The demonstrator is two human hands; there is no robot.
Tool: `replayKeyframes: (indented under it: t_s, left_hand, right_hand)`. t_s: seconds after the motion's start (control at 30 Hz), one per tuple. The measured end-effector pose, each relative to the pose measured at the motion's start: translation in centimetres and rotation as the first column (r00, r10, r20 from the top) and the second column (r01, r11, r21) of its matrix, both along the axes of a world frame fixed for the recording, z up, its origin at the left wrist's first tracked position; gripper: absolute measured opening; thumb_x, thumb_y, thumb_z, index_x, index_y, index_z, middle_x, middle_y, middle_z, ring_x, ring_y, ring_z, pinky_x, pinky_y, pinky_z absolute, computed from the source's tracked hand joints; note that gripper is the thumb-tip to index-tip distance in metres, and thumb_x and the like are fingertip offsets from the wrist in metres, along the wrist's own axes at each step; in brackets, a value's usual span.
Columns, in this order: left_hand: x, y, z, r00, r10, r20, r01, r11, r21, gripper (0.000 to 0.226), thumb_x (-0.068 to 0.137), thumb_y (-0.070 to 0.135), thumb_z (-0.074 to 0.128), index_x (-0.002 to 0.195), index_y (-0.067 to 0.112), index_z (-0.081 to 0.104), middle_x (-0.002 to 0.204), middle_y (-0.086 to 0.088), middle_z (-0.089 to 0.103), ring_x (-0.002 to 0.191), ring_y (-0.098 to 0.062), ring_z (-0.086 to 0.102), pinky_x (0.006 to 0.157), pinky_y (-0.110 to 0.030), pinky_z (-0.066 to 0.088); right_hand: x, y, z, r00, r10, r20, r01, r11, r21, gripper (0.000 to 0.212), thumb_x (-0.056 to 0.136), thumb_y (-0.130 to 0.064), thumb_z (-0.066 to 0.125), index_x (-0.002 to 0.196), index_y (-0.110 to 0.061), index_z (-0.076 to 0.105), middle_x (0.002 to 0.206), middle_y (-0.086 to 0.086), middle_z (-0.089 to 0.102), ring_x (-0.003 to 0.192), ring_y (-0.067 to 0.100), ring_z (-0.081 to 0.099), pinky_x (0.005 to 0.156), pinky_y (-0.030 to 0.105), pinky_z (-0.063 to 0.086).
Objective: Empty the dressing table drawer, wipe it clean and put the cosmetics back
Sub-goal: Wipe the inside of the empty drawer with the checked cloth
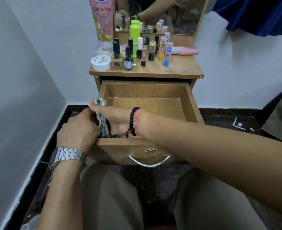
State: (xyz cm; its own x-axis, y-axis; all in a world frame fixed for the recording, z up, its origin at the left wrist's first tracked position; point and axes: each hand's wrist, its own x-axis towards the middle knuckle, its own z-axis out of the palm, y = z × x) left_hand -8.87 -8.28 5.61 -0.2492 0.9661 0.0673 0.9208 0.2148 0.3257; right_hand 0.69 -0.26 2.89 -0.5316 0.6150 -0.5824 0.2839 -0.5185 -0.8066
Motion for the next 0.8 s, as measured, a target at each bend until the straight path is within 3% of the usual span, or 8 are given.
replayKeyframes:
  t_s: [0.07, 0.17, 0.27, 0.4, 0.5, 0.63, 0.73, 0.8]
  left_hand:
    - [-0.1, 0.0, -0.1, 1.0, -0.008, -0.003, 0.008, 1.0, -0.003, 0.033, 0.093, 0.024, 0.039, 0.124, 0.025, 0.052, 0.116, -0.022, 0.061, 0.098, -0.043, 0.057, 0.069, -0.036, 0.035]
    - [-0.2, 0.0, -0.1, 1.0, -0.008, 0.007, 0.008, 1.0, -0.01, 0.039, 0.094, 0.025, 0.039, 0.131, 0.033, 0.05, 0.12, -0.017, 0.062, 0.103, -0.042, 0.057, 0.07, -0.035, 0.035]
    - [-0.3, 0.1, -0.2, 1.0, -0.009, 0.014, 0.01, 1.0, -0.003, 0.045, 0.091, 0.019, 0.04, 0.132, 0.034, 0.049, 0.122, -0.014, 0.062, 0.103, -0.041, 0.057, 0.071, -0.035, 0.036]
    - [-0.4, 0.3, -0.5, 1.0, -0.007, 0.023, 0.007, 1.0, 0.007, 0.042, 0.092, 0.022, 0.04, 0.13, 0.034, 0.05, 0.119, -0.017, 0.062, 0.102, -0.042, 0.057, 0.072, -0.036, 0.036]
    - [-0.4, 0.3, -0.5, 1.0, -0.009, 0.024, 0.009, 1.0, 0.016, 0.037, 0.093, 0.023, 0.04, 0.127, 0.03, 0.052, 0.115, -0.02, 0.062, 0.1, -0.043, 0.057, 0.07, -0.036, 0.036]
    - [-0.6, 0.4, -0.6, 0.999, -0.011, 0.037, 0.01, 1.0, 0.009, 0.034, 0.094, 0.026, 0.04, 0.126, 0.031, 0.053, 0.116, -0.019, 0.063, 0.101, -0.043, 0.057, 0.071, -0.036, 0.038]
    - [-0.5, 0.3, -0.6, 0.999, -0.011, 0.047, 0.011, 1.0, -0.001, 0.039, 0.093, 0.023, 0.04, 0.128, 0.034, 0.052, 0.12, -0.016, 0.062, 0.103, -0.042, 0.057, 0.078, -0.039, 0.043]
    - [-0.4, 0.1, -0.4, 0.999, -0.01, 0.049, 0.01, 1.0, 0.003, 0.044, 0.09, 0.017, 0.04, 0.129, 0.033, 0.052, 0.119, -0.016, 0.062, 0.102, -0.041, 0.058, 0.077, -0.039, 0.043]
  right_hand:
    - [-0.6, 0.4, 0.5, 0.999, -0.047, -0.019, 0.048, 0.998, 0.032, 0.062, 0.084, -0.07, 0.049, 0.109, -0.013, 0.054, 0.098, 0.011, 0.062, 0.083, 0.023, 0.064, 0.084, 0.036, 0.053]
    - [-3.6, 6.3, -3.2, 0.958, -0.288, 0.01, 0.278, 0.934, 0.225, 0.127, 0.037, -0.096, 0.051, 0.14, -0.023, 0.035, 0.139, 0.004, 0.046, 0.126, 0.024, 0.046, 0.111, 0.045, 0.032]
    - [-4.4, 9.0, -3.4, 0.914, -0.406, 0.003, 0.389, 0.877, 0.281, 0.091, 0.042, -0.093, 0.049, 0.115, -0.039, 0.045, 0.119, -0.006, 0.043, 0.114, 0.014, 0.039, 0.114, 0.039, 0.022]
    - [-3.7, 5.0, -1.1, 0.932, -0.359, 0.051, 0.338, 0.91, 0.238, 0.106, 0.06, -0.071, 0.045, 0.151, -0.023, 0.02, 0.144, 0.0, 0.036, 0.139, 0.028, 0.034, 0.113, 0.046, 0.031]
    - [-2.5, 2.2, -1.5, 0.971, -0.212, 0.113, 0.182, 0.957, 0.227, 0.063, 0.085, -0.042, 0.049, 0.138, -0.011, 0.039, 0.125, 0.013, 0.054, 0.11, 0.029, 0.054, 0.081, 0.04, 0.05]
    - [0.4, -0.1, -0.3, 0.976, -0.043, 0.216, 0.003, 0.983, 0.183, 0.032, 0.086, -0.001, 0.048, 0.117, 0.005, 0.054, 0.102, 0.022, 0.06, 0.091, 0.033, 0.06, 0.076, 0.042, 0.051]
    - [4.0, 0.3, 2.3, 0.981, -0.134, 0.141, 0.102, 0.972, 0.214, 0.011, 0.086, 0.004, 0.05, 0.095, 0.004, 0.056, 0.082, 0.017, 0.059, 0.063, 0.025, 0.058, 0.049, 0.029, 0.051]
    - [6.1, 0.6, 3.8, 0.961, -0.231, 0.151, 0.137, 0.876, 0.463, 0.015, 0.089, -0.001, 0.05, 0.1, 0.002, 0.06, 0.085, 0.018, 0.064, 0.062, 0.022, 0.058, 0.049, 0.033, 0.051]
